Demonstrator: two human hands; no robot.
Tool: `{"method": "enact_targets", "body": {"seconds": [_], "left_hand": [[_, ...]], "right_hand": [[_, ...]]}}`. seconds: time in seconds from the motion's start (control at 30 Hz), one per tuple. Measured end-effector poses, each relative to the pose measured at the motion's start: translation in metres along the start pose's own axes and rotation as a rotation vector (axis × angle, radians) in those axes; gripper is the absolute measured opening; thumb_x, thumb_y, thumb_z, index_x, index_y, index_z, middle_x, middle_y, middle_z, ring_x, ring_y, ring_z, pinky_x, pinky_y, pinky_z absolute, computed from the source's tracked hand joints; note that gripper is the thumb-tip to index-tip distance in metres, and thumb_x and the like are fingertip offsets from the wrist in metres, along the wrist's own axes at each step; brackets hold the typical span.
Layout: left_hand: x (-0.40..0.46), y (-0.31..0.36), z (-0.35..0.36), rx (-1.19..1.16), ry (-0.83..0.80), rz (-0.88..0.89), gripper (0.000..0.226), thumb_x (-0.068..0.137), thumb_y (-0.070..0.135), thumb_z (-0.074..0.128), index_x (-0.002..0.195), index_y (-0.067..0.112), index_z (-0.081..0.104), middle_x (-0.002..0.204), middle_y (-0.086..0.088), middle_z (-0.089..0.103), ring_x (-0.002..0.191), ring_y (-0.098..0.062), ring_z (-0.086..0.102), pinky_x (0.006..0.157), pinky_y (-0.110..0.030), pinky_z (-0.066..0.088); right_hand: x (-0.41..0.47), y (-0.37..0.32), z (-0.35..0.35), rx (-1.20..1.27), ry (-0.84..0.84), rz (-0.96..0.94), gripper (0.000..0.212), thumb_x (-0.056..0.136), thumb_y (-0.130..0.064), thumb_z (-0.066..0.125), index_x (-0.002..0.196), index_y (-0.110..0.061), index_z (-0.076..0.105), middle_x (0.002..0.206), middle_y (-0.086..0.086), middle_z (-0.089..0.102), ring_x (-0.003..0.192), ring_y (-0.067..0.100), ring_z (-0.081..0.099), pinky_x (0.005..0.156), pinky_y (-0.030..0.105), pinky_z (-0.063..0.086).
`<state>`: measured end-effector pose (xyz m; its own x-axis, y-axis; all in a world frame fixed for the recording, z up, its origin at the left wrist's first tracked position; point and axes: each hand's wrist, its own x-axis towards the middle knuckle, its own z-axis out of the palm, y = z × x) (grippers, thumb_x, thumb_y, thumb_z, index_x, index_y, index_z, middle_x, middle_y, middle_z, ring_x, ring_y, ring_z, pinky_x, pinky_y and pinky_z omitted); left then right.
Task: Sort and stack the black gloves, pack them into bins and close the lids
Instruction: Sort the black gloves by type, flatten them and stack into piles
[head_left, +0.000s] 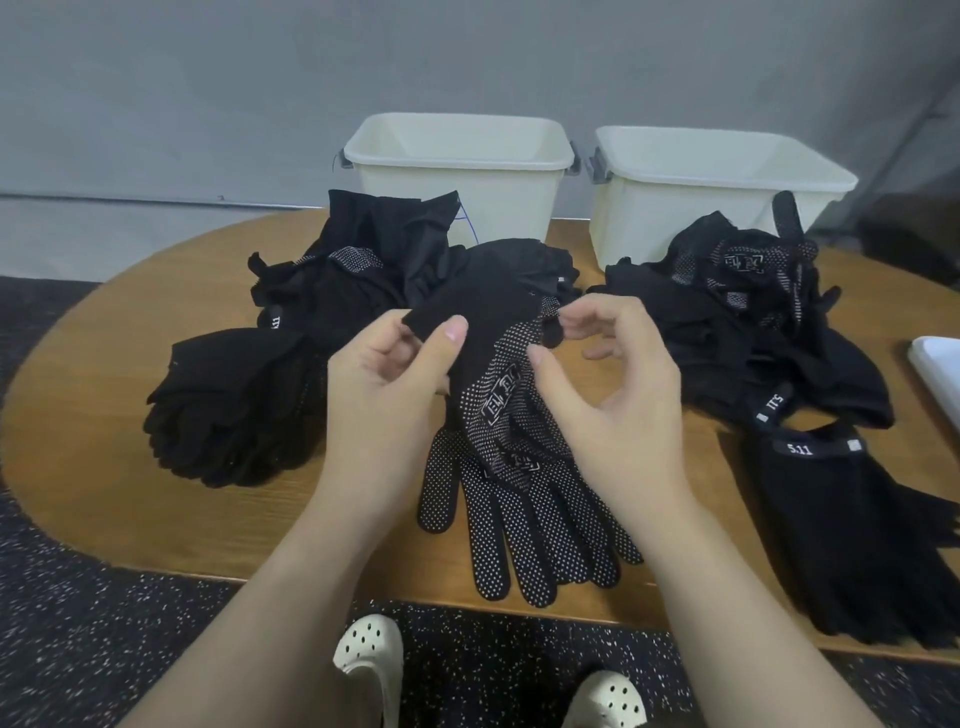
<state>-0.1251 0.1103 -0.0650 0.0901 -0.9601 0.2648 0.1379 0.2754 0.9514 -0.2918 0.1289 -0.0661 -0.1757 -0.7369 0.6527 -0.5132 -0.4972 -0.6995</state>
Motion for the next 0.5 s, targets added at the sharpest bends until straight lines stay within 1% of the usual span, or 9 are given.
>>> {"method": "enact_targets", "body": {"seconds": [0.07, 0.1, 0.17, 0.23, 0.27, 0.33, 0.4, 0.47, 0.5], "left_hand": [[0.002, 0.002, 0.001, -0.027, 0.009, 0.0, 0.019, 0.095, 0.023, 0.073, 0.094, 0.004, 0.072, 0.095, -0.029, 0.068, 0.081, -0.02, 0.063, 0.076, -0.032, 0.053], [0.002, 0.003, 0.002, -0.033, 0.007, 0.005, 0.021, 0.095, 0.022, 0.073, 0.094, 0.002, 0.071, 0.09, -0.028, 0.068, 0.077, -0.019, 0.062, 0.074, -0.031, 0.052], [0.003, 0.002, 0.002, -0.013, -0.013, 0.023, 0.022, 0.092, 0.023, 0.075, 0.09, 0.002, 0.072, 0.072, -0.016, 0.066, 0.07, -0.016, 0.059, 0.073, -0.033, 0.05], [0.003, 0.003, 0.003, 0.019, -0.055, 0.043, 0.011, 0.094, 0.02, 0.074, 0.089, 0.01, 0.076, 0.068, -0.005, 0.068, 0.068, -0.015, 0.064, 0.074, -0.033, 0.053], [0.002, 0.003, 0.004, 0.031, -0.08, 0.052, 0.008, 0.095, 0.017, 0.072, 0.092, 0.012, 0.077, 0.072, -0.004, 0.071, 0.072, -0.016, 0.067, 0.075, -0.031, 0.055], [0.002, 0.005, 0.004, 0.053, -0.117, 0.074, 0.01, 0.096, 0.017, 0.069, 0.095, 0.012, 0.078, 0.081, -0.001, 0.075, 0.08, -0.014, 0.071, 0.078, -0.028, 0.057], [0.004, 0.006, 0.004, 0.072, -0.137, 0.088, 0.021, 0.096, 0.031, 0.066, 0.096, 0.015, 0.078, 0.088, -0.002, 0.076, 0.084, -0.017, 0.07, 0.079, -0.033, 0.056], [0.008, 0.003, 0.003, 0.049, -0.137, 0.075, 0.036, 0.097, 0.045, 0.056, 0.1, 0.017, 0.079, 0.099, -0.007, 0.077, 0.091, -0.023, 0.068, 0.081, -0.04, 0.054], [0.009, 0.002, 0.003, 0.041, -0.124, 0.066, 0.039, 0.097, 0.047, 0.053, 0.104, 0.018, 0.078, 0.104, -0.008, 0.076, 0.095, -0.023, 0.067, 0.082, -0.04, 0.053]], "right_hand": [[-0.002, -0.004, 0.002, -0.004, -0.048, -0.089, 0.025, 0.088, -0.013, 0.078, 0.11, -0.011, 0.067, 0.107, -0.003, 0.065, 0.102, 0.013, 0.062, 0.085, 0.025, 0.048], [-0.004, -0.007, 0.003, 0.012, -0.095, -0.098, 0.029, 0.087, -0.017, 0.079, 0.112, -0.011, 0.068, 0.109, -0.004, 0.065, 0.103, 0.013, 0.061, 0.084, 0.024, 0.048], [-0.006, -0.009, 0.007, 0.039, -0.177, -0.076, 0.041, 0.084, -0.027, 0.082, 0.12, -0.012, 0.068, 0.114, -0.006, 0.064, 0.106, 0.012, 0.061, 0.085, 0.021, 0.048], [-0.007, -0.008, 0.011, 0.048, -0.202, -0.038, 0.048, 0.082, -0.027, 0.084, 0.123, -0.013, 0.066, 0.115, -0.006, 0.066, 0.107, 0.01, 0.062, 0.087, 0.016, 0.046], [-0.007, -0.007, 0.013, 0.056, -0.194, -0.018, 0.046, 0.083, -0.024, 0.084, 0.123, -0.014, 0.066, 0.114, -0.006, 0.067, 0.107, 0.01, 0.063, 0.088, 0.016, 0.047], [-0.004, -0.007, 0.015, 0.088, -0.167, 0.007, 0.035, 0.088, -0.015, 0.079, 0.121, -0.014, 0.067, 0.111, -0.006, 0.07, 0.106, 0.011, 0.066, 0.09, 0.023, 0.052], [-0.002, -0.007, 0.013, 0.142, -0.145, 0.042, 0.024, 0.094, -0.009, 0.071, 0.116, -0.018, 0.069, 0.106, -0.007, 0.073, 0.1, 0.011, 0.069, 0.088, 0.028, 0.055], [0.001, -0.008, 0.009, 0.191, -0.115, 0.087, 0.021, 0.097, -0.006, 0.066, 0.11, -0.022, 0.072, 0.098, -0.008, 0.075, 0.091, 0.011, 0.07, 0.082, 0.027, 0.056], [0.002, -0.009, 0.007, 0.214, -0.103, 0.112, 0.022, 0.098, -0.006, 0.064, 0.107, -0.024, 0.073, 0.096, -0.008, 0.076, 0.089, 0.011, 0.07, 0.08, 0.027, 0.057]]}}
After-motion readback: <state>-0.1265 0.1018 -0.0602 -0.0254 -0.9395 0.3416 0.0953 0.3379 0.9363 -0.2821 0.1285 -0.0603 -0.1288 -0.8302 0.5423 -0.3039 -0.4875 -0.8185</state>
